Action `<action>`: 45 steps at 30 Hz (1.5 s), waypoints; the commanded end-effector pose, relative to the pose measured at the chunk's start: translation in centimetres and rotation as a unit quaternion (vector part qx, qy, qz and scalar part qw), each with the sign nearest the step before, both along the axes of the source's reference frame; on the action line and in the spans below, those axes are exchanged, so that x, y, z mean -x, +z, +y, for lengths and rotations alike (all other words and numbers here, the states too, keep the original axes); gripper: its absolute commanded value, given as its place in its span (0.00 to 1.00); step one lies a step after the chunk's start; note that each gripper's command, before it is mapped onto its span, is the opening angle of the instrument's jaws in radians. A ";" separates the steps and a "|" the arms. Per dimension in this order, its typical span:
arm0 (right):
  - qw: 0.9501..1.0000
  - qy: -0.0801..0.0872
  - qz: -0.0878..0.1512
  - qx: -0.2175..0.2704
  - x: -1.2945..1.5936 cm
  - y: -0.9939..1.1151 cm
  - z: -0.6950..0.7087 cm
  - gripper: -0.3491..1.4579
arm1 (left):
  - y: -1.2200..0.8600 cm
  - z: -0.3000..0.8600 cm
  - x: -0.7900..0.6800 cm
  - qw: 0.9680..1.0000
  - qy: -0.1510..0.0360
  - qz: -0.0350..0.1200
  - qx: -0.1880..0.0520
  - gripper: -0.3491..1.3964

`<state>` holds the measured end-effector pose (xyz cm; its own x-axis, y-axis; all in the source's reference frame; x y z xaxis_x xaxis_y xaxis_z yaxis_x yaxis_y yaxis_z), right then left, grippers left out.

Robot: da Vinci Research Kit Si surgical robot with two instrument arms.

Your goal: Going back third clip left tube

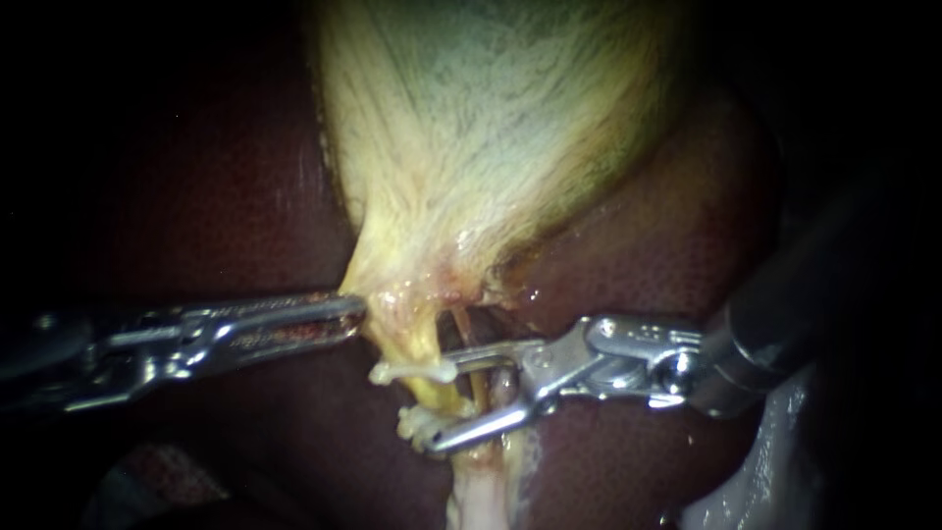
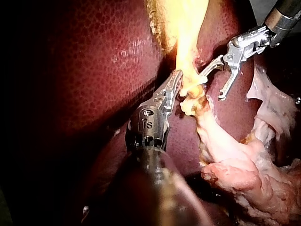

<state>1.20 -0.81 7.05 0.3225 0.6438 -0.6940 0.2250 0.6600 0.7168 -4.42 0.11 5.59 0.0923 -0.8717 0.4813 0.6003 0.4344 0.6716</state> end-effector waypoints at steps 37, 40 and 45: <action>0.994 0.028 0.010 0.107 0.94 -0.42 0.42 0.52 | 0.39 -0.06 0.22 1.000 0.004 0.012 0.002 0.00; 0.994 0.028 0.010 0.107 0.94 -0.42 0.42 0.52 | 0.46 -0.08 0.32 1.000 0.007 0.014 0.000 0.00; 0.994 0.028 0.010 0.107 0.94 -0.42 0.42 0.52 | 0.52 -0.09 0.45 1.000 0.010 0.014 -0.002 0.00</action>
